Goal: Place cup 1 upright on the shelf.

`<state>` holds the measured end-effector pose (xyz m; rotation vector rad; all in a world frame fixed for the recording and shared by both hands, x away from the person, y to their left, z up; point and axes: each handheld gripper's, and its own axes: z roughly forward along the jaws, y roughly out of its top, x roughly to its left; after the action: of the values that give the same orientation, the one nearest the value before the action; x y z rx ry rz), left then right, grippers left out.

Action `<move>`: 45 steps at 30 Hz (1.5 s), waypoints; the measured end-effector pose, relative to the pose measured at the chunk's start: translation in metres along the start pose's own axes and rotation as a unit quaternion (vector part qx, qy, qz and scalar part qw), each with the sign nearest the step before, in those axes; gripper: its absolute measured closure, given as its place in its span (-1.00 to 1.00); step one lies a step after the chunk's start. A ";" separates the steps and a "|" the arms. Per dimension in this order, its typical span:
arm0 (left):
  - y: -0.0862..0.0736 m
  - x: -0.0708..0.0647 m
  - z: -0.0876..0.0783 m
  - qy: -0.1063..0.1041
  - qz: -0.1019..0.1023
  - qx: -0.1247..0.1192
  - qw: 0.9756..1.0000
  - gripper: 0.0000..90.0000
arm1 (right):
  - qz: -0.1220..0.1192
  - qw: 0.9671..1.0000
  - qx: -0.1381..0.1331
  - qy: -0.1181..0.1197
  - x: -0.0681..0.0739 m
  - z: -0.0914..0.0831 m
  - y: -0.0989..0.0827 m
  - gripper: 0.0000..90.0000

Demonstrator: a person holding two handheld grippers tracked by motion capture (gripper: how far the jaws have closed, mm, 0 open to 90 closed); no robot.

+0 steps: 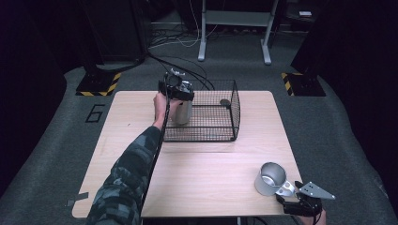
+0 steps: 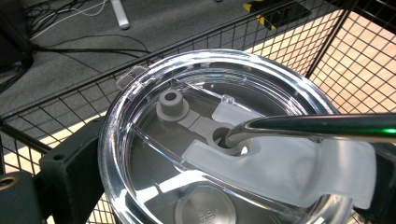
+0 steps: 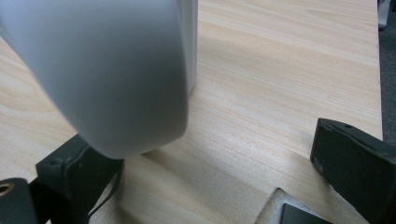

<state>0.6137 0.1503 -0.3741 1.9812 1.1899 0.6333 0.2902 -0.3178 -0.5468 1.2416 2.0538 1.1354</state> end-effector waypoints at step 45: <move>-0.003 0.010 -0.029 -0.012 -0.007 -0.014 1.000 -1.00 | -0.005 1.000 0.002 -0.003 -0.001 0.000 -0.001 -0.94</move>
<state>0.5956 0.1695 -0.3582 1.9506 1.1744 0.6140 0.2899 -0.3186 -0.5471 1.2328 2.0581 1.1220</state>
